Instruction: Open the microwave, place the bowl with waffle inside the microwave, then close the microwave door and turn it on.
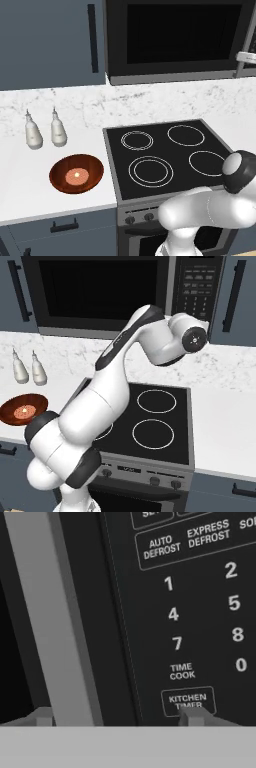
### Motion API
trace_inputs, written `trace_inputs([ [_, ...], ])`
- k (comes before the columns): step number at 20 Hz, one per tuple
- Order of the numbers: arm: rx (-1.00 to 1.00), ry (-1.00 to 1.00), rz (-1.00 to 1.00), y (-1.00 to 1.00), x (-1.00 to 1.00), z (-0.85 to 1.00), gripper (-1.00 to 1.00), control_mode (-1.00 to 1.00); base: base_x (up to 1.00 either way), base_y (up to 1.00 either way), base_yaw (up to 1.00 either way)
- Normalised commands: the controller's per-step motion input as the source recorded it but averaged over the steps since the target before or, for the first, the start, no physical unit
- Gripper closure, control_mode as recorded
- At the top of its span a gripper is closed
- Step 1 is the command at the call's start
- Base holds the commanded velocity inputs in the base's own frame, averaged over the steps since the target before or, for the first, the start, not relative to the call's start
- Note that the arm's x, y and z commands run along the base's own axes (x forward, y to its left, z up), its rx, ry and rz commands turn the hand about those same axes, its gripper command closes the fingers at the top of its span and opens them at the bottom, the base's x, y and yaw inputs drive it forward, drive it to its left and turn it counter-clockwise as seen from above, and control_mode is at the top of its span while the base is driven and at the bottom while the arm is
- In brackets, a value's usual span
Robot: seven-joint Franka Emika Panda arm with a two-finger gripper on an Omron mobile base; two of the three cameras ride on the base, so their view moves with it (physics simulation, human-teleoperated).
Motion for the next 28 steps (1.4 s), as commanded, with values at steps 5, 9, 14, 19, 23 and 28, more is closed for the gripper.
trace_inputs([
  [5,0.0,0.0,0.0,0.0,0.01,0.0,1.0,-1.0,0.0,0.0,0.0],
  [9,0.0,0.0,0.0,0.0,-0.26,0.0,1.0,-1.0,0.0,0.0,0.0],
  [14,0.0,0.0,0.0,0.0,-0.91,0.0,1.0,-1.0,0.0,0.0,0.0],
  [19,0.0,0.0,0.0,0.01,-1.0,0.0,1.0,-1.0,0.0,0.0,0.0],
  [23,0.0,0.0,-0.04,0.11,-1.0,0.03,1.0,-1.0,0.0,0.0,0.0],
  [28,-0.01,0.0,-0.05,0.24,-1.0,0.13,1.0,-1.0,0.0,0.0,0.0],
])
